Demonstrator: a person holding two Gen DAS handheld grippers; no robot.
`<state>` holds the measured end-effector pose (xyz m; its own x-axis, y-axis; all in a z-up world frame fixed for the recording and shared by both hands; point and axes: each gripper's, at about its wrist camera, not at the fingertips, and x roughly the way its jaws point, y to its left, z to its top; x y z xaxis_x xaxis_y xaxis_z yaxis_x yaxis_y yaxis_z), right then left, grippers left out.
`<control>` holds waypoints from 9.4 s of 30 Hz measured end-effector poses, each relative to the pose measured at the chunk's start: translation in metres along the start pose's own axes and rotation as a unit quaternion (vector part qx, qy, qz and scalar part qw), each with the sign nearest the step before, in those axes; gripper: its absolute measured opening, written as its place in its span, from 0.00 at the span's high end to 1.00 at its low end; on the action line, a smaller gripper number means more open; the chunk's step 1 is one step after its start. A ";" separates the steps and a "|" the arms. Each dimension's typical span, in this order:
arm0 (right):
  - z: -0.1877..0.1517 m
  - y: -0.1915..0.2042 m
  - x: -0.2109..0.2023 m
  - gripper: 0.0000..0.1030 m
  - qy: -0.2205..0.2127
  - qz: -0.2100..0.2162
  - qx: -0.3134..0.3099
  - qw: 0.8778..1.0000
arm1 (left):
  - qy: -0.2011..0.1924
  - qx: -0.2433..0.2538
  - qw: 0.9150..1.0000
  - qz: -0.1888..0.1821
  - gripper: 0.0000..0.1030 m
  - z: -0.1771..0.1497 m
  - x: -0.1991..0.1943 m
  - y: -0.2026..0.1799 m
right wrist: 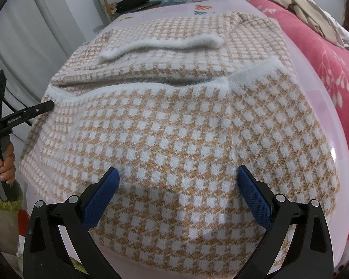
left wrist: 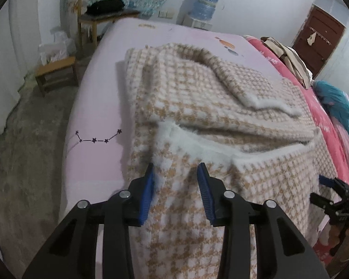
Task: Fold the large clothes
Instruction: 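Move the left gripper to the white trim edge and grasp it, then grasp the white trim corner with the right gripper while the left gripper holds its edge, then lift the trim edge with both grippers and fold it over the coat, then lower the folded edge onto the coat and open both grippers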
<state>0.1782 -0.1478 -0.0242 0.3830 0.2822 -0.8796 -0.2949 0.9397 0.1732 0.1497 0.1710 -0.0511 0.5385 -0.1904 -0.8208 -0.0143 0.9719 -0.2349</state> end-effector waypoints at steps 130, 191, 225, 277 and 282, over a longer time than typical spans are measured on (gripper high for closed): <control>0.027 -0.029 -0.008 0.92 -0.026 -0.048 -0.014 0.998 | -0.018 0.143 0.972 0.188 0.86 -0.018 -0.003 -0.074; 0.011 -0.022 -0.082 0.95 -0.131 -0.037 0.027 0.990 | -0.158 0.152 0.961 0.169 0.90 -0.027 -0.099 -0.102; 0.138 -0.035 -0.101 0.95 -0.240 -0.027 -0.015 0.970 | -0.251 0.185 0.937 0.156 0.90 0.108 -0.101 -0.094; 0.129 -0.109 0.020 0.97 -0.041 0.007 0.098 0.994 | -0.040 0.054 0.996 0.058 0.23 0.086 0.017 -0.025; 0.110 -0.055 -0.023 0.95 -0.085 0.004 0.012 0.996 | -0.061 0.088 0.994 0.014 0.23 0.066 -0.012 -0.045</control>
<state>0.2815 -0.1851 0.0353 0.5244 0.3169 -0.7903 -0.2792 0.9408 0.1920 0.1994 0.1383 0.0032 0.6378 -0.1548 -0.7545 0.1110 0.9878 -0.1089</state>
